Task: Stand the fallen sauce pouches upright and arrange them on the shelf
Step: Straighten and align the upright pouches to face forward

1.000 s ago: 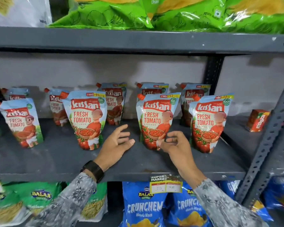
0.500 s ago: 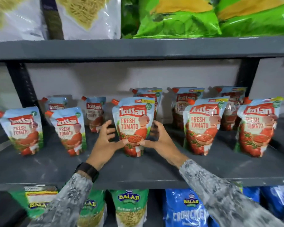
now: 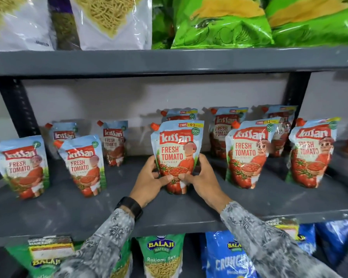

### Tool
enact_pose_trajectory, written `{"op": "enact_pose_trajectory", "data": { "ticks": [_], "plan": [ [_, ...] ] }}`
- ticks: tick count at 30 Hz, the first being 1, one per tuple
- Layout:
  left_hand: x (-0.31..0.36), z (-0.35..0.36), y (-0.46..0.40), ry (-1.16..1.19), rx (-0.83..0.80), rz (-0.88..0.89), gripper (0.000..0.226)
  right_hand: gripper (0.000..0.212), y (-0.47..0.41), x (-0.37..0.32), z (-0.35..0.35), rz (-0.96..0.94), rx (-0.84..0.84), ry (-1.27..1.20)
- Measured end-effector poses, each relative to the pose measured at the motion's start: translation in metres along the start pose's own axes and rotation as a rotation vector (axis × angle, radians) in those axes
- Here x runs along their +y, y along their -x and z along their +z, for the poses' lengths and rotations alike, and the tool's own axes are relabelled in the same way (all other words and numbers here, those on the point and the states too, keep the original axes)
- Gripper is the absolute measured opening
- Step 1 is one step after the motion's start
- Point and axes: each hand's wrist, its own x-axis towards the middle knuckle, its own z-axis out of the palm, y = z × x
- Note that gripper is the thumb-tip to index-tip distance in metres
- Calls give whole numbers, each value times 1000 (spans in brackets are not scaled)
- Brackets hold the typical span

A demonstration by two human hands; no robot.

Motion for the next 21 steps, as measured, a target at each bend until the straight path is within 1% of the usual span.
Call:
{"op": "enact_pose_trajectory", "data": {
  "ticks": [3, 6, 13, 18, 21],
  "plan": [
    [3, 20, -5, 21, -35, -14, 65, 66, -1, -1, -20, 8, 17, -14],
    [4, 33, -7, 7, -29, -17, 64, 64, -1, -2, -35, 10, 3, -18],
    [2, 34, -6, -14, -5, -25, 65, 66, -1, 6, -34, 7, -18, -1],
    [-3, 35, -3, -8, 11, -38, 63, 79, 3, 9, -36, 12, -28, -1],
    [-6, 27, 3, -15, 56, -69, 72, 89, 13, 5, -36, 8, 2, 3]
  ]
}}
